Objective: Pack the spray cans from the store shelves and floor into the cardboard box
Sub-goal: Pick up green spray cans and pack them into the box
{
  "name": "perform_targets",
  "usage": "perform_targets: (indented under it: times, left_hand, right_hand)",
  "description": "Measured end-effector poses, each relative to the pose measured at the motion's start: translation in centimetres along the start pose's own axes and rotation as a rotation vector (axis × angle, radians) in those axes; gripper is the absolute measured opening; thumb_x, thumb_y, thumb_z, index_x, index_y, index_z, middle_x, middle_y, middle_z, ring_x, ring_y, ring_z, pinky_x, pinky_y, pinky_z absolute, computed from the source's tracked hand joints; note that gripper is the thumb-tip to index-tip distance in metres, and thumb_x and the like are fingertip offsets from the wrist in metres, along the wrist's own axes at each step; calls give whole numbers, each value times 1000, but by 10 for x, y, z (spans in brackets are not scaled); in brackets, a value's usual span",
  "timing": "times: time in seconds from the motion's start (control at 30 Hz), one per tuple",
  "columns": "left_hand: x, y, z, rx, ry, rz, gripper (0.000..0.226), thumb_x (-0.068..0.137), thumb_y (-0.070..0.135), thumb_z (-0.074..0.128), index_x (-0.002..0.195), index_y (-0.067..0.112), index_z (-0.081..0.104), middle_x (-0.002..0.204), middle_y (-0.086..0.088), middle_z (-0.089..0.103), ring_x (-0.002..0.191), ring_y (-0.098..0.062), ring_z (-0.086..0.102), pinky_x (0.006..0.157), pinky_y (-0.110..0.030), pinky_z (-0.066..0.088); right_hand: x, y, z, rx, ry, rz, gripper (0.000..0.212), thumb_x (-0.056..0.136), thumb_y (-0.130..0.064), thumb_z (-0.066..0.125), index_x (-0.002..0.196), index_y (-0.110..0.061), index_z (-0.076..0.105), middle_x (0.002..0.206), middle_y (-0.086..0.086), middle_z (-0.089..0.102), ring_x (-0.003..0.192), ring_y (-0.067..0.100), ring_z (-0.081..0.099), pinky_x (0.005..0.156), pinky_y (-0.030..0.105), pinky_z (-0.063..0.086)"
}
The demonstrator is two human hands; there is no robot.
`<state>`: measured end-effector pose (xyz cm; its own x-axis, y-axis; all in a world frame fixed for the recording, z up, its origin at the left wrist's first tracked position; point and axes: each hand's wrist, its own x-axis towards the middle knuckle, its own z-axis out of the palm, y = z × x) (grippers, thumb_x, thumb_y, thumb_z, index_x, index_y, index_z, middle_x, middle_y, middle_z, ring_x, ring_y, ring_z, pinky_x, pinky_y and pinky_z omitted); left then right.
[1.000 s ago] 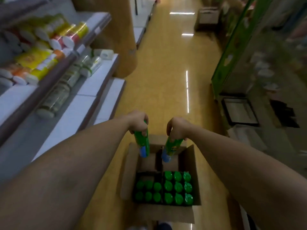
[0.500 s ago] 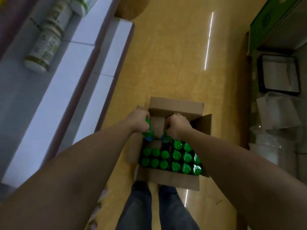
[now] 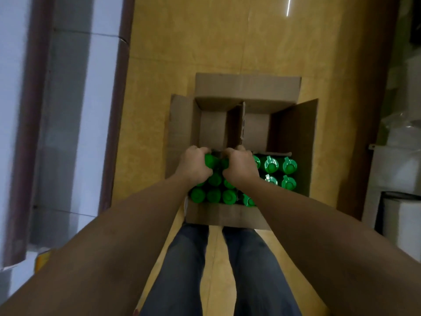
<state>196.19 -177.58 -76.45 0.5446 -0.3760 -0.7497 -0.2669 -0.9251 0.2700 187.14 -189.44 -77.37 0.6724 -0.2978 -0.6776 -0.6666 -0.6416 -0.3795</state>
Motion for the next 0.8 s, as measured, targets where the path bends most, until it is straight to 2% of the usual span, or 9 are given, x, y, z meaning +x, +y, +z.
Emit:
perform_targets:
  times: [0.1, 0.33, 0.43, 0.57, 0.63, 0.73, 0.8]
  left_hand:
    - [28, -7, 33, -42, -5, 1, 68, 79, 23, 83, 142, 23, 56, 137, -8, 53, 123, -29, 53, 100, -34, 46]
    - [95, -20, 92, -103, -80, -6, 71, 76, 22, 85, 142, 22, 58, 138, -9, 56, 124, -28, 54, 102, -37, 49]
    - [116, -30, 111, -121, -129, -21, 74, 73, 22, 86, 141, 24, 59, 134, -7, 57, 121, -28, 56, 99, -41, 53]
    - [133, -39, 123, -116, -138, -30, 74, 73, 23, 85, 141, 26, 57, 137, -7, 55, 124, -28, 53, 102, -41, 50]
    - [137, -41, 123, -109, -172, -33, 79, 73, 24, 87, 145, 26, 54, 140, -7, 53, 126, -29, 51, 102, -38, 48]
    - [130, -37, 114, -135, -263, -67, 90, 75, 24, 89, 152, 24, 44, 142, -6, 55, 127, -27, 53, 96, -29, 47]
    - [121, -30, 101, -124, -268, -76, 93, 76, 26, 89, 155, 21, 39, 146, -7, 54, 131, -27, 51, 102, -32, 47]
  right_hand:
    - [24, 20, 33, 35, 12, 30, 48, 82, -7, 67, 129, -11, 59, 127, 16, 55, 117, 39, 48, 94, 43, 45]
    - [78, 52, 88, 45, -30, 60, 29, 83, -7, 65, 112, -4, 62, 120, 20, 59, 119, 43, 48, 103, 45, 39]
    - [97, 62, 104, 54, -39, 84, 29, 83, -8, 66, 112, -6, 64, 117, 16, 59, 116, 39, 50, 89, 41, 43]
    - [106, 63, 119, 61, -28, 91, 34, 83, -15, 67, 115, -8, 62, 122, 12, 59, 115, 36, 48, 77, 35, 36]
    - [105, 63, 121, 63, -39, 97, 41, 83, -18, 70, 122, -9, 60, 127, 12, 57, 117, 36, 47, 81, 37, 39]
    - [99, 65, 113, 80, -90, 99, 60, 82, -20, 76, 137, -12, 54, 136, 12, 54, 123, 35, 48, 96, 40, 44]
    - [90, 63, 100, 83, -91, 101, 68, 81, -16, 77, 143, -13, 50, 141, 12, 52, 127, 35, 49, 101, 41, 46]
